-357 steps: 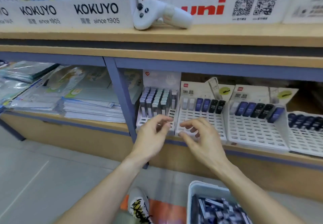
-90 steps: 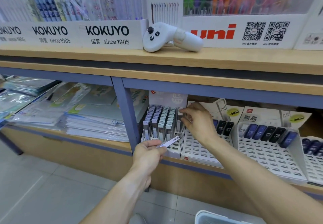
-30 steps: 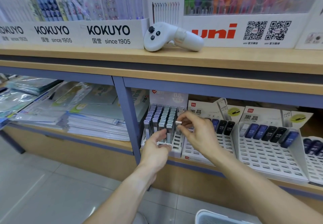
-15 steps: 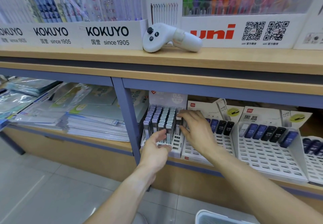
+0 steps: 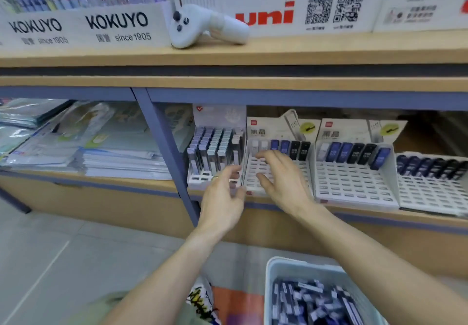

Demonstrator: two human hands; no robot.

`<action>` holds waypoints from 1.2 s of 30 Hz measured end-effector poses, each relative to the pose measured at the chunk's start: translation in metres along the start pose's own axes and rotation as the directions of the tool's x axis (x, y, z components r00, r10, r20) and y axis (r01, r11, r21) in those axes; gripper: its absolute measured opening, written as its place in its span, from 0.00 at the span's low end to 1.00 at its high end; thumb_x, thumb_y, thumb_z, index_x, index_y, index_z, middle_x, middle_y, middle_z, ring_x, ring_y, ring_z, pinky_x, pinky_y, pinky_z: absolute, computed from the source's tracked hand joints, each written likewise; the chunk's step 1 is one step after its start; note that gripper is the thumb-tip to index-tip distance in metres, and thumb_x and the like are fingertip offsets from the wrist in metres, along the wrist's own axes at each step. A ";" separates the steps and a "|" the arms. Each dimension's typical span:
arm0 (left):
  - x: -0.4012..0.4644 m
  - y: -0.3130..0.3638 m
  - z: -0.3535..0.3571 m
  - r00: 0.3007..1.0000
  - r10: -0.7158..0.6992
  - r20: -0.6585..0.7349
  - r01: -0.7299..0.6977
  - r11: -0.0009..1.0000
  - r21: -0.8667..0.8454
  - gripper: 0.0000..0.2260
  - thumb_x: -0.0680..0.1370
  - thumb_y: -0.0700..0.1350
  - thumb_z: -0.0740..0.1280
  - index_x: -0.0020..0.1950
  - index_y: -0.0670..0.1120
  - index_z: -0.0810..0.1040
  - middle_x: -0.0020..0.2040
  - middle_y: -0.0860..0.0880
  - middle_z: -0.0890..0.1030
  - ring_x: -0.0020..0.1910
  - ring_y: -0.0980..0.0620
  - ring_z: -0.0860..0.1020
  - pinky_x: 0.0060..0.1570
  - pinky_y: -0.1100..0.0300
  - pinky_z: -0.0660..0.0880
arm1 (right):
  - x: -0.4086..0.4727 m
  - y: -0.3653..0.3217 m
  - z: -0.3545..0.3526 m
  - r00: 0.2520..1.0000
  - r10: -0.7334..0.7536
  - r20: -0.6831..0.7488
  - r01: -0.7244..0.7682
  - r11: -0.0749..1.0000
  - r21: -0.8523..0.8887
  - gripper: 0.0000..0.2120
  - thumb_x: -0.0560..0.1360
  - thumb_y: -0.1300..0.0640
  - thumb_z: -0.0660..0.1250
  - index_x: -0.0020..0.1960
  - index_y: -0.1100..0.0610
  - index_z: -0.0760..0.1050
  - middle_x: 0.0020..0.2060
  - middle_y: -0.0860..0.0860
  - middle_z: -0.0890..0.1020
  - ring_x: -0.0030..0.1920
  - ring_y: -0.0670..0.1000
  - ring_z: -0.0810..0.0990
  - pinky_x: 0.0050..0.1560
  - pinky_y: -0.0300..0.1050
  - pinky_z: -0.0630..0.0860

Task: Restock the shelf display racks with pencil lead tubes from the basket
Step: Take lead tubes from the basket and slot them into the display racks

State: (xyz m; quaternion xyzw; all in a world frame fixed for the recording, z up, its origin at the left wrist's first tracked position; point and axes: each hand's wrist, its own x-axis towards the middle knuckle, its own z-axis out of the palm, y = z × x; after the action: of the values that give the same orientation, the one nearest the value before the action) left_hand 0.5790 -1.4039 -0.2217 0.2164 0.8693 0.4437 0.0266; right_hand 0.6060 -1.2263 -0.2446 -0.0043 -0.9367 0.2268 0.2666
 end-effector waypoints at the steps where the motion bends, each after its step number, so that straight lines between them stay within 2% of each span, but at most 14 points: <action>1: -0.006 -0.001 0.010 0.997 0.060 0.039 -0.062 0.997 0.051 0.19 0.82 0.44 0.66 0.72 0.55 0.72 0.64 0.56 0.78 0.60 0.56 0.76 0.60 0.58 0.74 | -0.021 0.004 -0.006 1.000 0.027 0.007 -0.027 1.000 0.013 0.19 0.76 0.59 0.72 0.65 0.54 0.74 0.61 0.51 0.80 0.60 0.54 0.78 0.56 0.51 0.76; 3: -0.021 -0.006 0.034 0.976 0.143 0.166 -0.169 0.974 0.152 0.20 0.82 0.47 0.66 0.74 0.53 0.71 0.66 0.53 0.77 0.64 0.54 0.75 0.61 0.58 0.71 | -0.069 0.013 -0.015 0.996 0.080 0.027 -0.081 0.996 0.031 0.18 0.76 0.57 0.72 0.65 0.53 0.74 0.60 0.50 0.80 0.59 0.52 0.77 0.56 0.49 0.75; 5: -0.035 -0.017 0.061 0.934 0.184 0.307 -0.258 0.941 0.221 0.20 0.82 0.49 0.65 0.75 0.53 0.71 0.68 0.50 0.76 0.67 0.49 0.73 0.65 0.54 0.71 | -0.118 0.024 -0.019 0.989 0.134 0.057 -0.137 0.990 0.039 0.18 0.75 0.56 0.72 0.64 0.53 0.75 0.57 0.49 0.80 0.57 0.51 0.78 0.56 0.47 0.75; 9: -0.069 -0.041 0.121 0.875 0.107 0.472 -0.266 0.921 0.284 0.20 0.82 0.50 0.66 0.74 0.53 0.72 0.67 0.47 0.76 0.67 0.44 0.74 0.65 0.48 0.72 | -0.202 0.061 -0.020 0.925 0.299 0.233 -0.306 0.952 -0.007 0.17 0.77 0.53 0.71 0.64 0.52 0.75 0.57 0.49 0.81 0.57 0.52 0.78 0.56 0.48 0.75; 11: -0.091 -0.055 0.152 0.849 0.024 0.528 -0.202 0.938 0.282 0.20 0.81 0.48 0.67 0.73 0.51 0.73 0.67 0.45 0.77 0.67 0.42 0.74 0.66 0.49 0.70 | -0.234 0.083 -0.021 0.835 0.422 0.353 -0.428 0.902 -0.065 0.18 0.76 0.53 0.72 0.64 0.54 0.76 0.58 0.50 0.82 0.59 0.54 0.79 0.57 0.49 0.76; 12: -0.103 -0.063 0.167 0.830 -0.027 0.557 -0.160 0.945 0.285 0.19 0.81 0.46 0.67 0.73 0.49 0.73 0.66 0.44 0.77 0.67 0.41 0.74 0.67 0.51 0.69 | -0.247 0.093 -0.020 0.763 0.487 0.425 -0.493 0.864 -0.106 0.19 0.76 0.53 0.72 0.65 0.55 0.76 0.60 0.52 0.83 0.60 0.55 0.80 0.58 0.49 0.76; 15: -0.136 -0.085 0.204 0.766 -0.130 0.629 -0.111 0.938 0.329 0.21 0.81 0.45 0.68 0.74 0.47 0.73 0.65 0.42 0.78 0.67 0.41 0.75 0.66 0.54 0.69 | -0.281 0.116 -0.015 0.484 0.581 0.654 -0.578 0.774 -0.260 0.21 0.77 0.54 0.70 0.68 0.56 0.75 0.64 0.56 0.81 0.64 0.58 0.79 0.60 0.48 0.75; 16: -0.144 -0.090 0.213 0.737 -0.155 0.657 -0.112 0.932 0.345 0.22 0.81 0.46 0.68 0.74 0.48 0.72 0.65 0.42 0.77 0.67 0.41 0.75 0.65 0.54 0.69 | -0.290 0.122 -0.012 0.425 0.590 0.686 -0.585 0.758 -0.289 0.22 0.77 0.55 0.70 0.70 0.56 0.74 0.65 0.56 0.80 0.65 0.58 0.78 0.61 0.47 0.75; 18: -0.153 -0.096 0.228 0.678 -0.194 0.710 -0.119 0.923 0.365 0.23 0.81 0.46 0.68 0.76 0.49 0.70 0.67 0.41 0.76 0.66 0.41 0.75 0.65 0.55 0.69 | -0.303 0.132 -0.005 0.362 0.608 0.707 -0.608 0.729 -0.316 0.24 0.77 0.59 0.70 0.72 0.55 0.71 0.68 0.56 0.78 0.67 0.57 0.77 0.65 0.47 0.74; 22: -0.153 -0.103 0.251 0.614 -0.292 0.734 -0.034 0.919 0.393 0.25 0.79 0.50 0.70 0.76 0.52 0.69 0.71 0.42 0.75 0.69 0.42 0.74 0.67 0.54 0.71 | -0.319 0.145 0.010 0.307 0.630 0.713 -0.577 0.719 -0.386 0.26 0.75 0.63 0.67 0.72 0.53 0.71 0.64 0.58 0.80 0.64 0.59 0.79 0.60 0.46 0.75; 26: -0.153 -0.104 0.275 0.567 -0.319 0.759 0.011 0.925 0.380 0.25 0.79 0.52 0.70 0.75 0.51 0.70 0.71 0.44 0.75 0.67 0.44 0.76 0.67 0.53 0.72 | -0.321 0.152 0.024 0.329 0.609 0.722 -0.519 0.755 -0.400 0.21 0.71 0.67 0.66 0.63 0.53 0.74 0.54 0.56 0.82 0.56 0.59 0.81 0.52 0.47 0.78; 29: -0.154 -0.103 0.295 0.526 -0.343 0.779 0.037 0.923 0.382 0.25 0.78 0.52 0.72 0.74 0.51 0.71 0.67 0.46 0.79 0.64 0.45 0.78 0.63 0.52 0.75 | -0.321 0.158 0.030 0.339 0.580 0.741 -0.469 0.787 -0.401 0.21 0.72 0.67 0.67 0.63 0.53 0.75 0.55 0.55 0.82 0.56 0.58 0.81 0.55 0.49 0.79; 32: -0.156 -0.103 0.311 0.481 -0.373 0.793 -0.005 0.904 0.428 0.24 0.76 0.51 0.73 0.70 0.49 0.73 0.61 0.45 0.81 0.59 0.44 0.79 0.56 0.55 0.76 | -0.324 0.164 0.034 0.342 0.558 0.756 -0.446 0.804 -0.392 0.20 0.72 0.67 0.66 0.61 0.52 0.78 0.55 0.55 0.82 0.57 0.58 0.81 0.57 0.47 0.78; 36: -0.157 -0.106 0.321 0.507 -0.382 0.773 -0.044 0.884 0.465 0.24 0.76 0.50 0.74 0.68 0.48 0.71 0.58 0.45 0.82 0.56 0.44 0.80 0.51 0.55 0.75 | -0.329 0.169 0.038 0.387 0.544 0.745 -0.445 0.817 -0.365 0.21 0.72 0.68 0.67 0.63 0.54 0.78 0.59 0.56 0.78 0.60 0.58 0.77 0.63 0.47 0.75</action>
State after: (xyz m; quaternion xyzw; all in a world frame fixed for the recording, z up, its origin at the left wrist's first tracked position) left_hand 0.7606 -1.2773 -0.5211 0.3161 0.8360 0.0744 0.4424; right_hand 0.8500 -1.1334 -0.5086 -0.1904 -0.9136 0.2206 -0.2836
